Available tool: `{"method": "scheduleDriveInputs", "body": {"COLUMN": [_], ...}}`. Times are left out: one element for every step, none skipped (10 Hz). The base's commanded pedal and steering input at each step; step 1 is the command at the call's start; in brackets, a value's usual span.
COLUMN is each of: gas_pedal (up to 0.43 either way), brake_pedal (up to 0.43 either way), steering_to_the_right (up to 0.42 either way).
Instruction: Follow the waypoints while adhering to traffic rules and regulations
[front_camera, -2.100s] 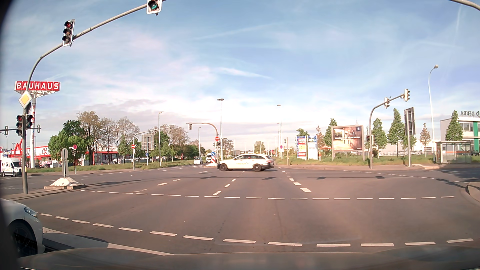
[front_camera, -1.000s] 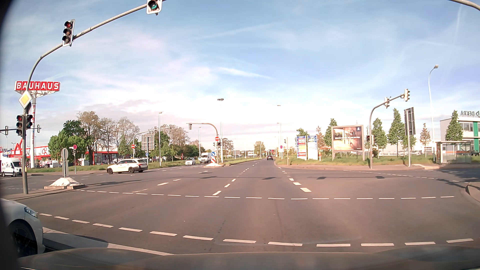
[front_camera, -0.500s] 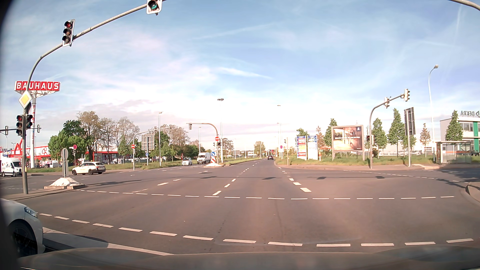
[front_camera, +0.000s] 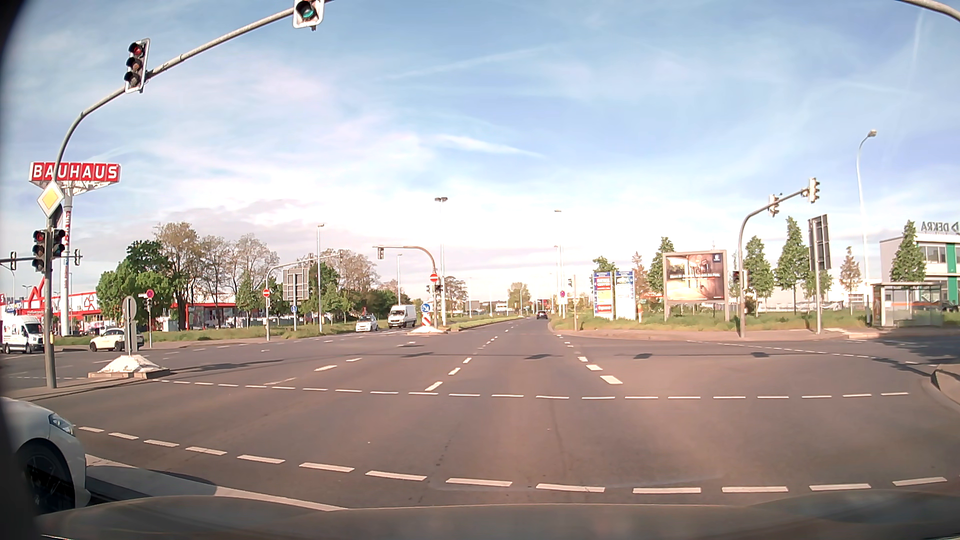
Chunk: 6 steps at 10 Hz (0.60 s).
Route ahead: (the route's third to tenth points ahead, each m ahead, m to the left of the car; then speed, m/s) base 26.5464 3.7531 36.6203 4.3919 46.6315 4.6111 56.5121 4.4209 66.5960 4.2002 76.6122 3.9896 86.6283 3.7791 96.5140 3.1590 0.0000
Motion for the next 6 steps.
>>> {"method": "scheduleDriveInputs", "body": {"gas_pedal": [0.000,0.000,0.000,0.000,0.000,0.000], "brake_pedal": [0.104,0.104,0.104,0.104,0.098,0.104], "steering_to_the_right": [-0.005,-0.006,-0.005,-0.006,-0.005,-0.005]}}
